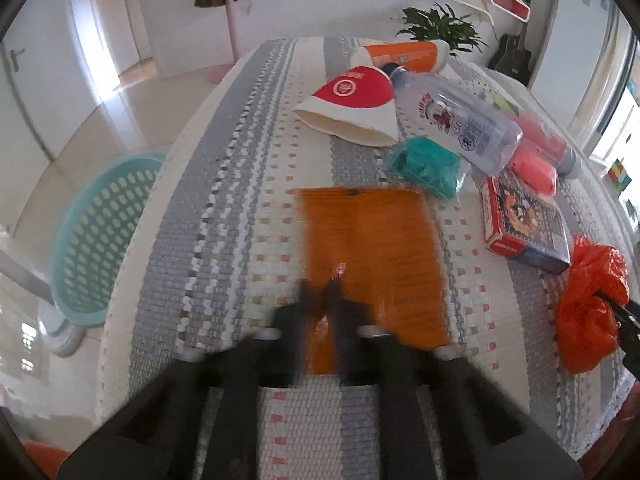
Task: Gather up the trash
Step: 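Grasp the orange snack bag with the left gripper while the right gripper grasps the red plastic bag, then carry both bags over the teal basket and open both grippers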
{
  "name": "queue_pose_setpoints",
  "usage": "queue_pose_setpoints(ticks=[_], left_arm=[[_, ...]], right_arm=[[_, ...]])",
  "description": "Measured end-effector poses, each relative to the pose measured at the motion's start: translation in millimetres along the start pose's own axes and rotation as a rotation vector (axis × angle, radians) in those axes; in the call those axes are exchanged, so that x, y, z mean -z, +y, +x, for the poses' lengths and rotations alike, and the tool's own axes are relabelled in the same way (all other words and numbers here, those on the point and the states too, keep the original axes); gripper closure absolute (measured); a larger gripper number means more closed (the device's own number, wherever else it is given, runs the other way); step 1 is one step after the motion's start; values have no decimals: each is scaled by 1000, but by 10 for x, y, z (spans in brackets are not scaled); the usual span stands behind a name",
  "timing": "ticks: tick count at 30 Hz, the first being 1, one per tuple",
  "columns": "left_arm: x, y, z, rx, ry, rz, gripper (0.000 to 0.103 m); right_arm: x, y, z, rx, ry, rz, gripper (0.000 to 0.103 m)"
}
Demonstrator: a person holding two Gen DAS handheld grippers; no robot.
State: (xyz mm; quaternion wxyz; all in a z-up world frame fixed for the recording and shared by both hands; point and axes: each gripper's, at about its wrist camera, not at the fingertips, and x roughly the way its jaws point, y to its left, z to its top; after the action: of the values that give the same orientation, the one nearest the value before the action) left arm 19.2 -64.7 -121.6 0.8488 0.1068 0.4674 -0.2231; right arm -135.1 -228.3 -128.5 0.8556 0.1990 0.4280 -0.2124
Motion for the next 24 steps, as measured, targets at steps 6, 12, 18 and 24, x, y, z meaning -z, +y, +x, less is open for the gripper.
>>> queue_pose_setpoints(ticks=[6, 12, 18, 24], left_arm=[[-48, 198, -184, 73, -41, -67, 103], [-170, 380, -459, 128, -104, -93, 103], [-120, 156, -412, 250, -89, -24, 24], [-90, -207, 43, 183, 50, 66, 23]], right_arm=[[-22, 104, -146, 14, -53, -37, 78], [-220, 318, -531, -11, -160, -68, 79], [-363, 435, -664, -46, -189, -63, 79], [-321, 349, -551, -48, -149, -40, 79]])
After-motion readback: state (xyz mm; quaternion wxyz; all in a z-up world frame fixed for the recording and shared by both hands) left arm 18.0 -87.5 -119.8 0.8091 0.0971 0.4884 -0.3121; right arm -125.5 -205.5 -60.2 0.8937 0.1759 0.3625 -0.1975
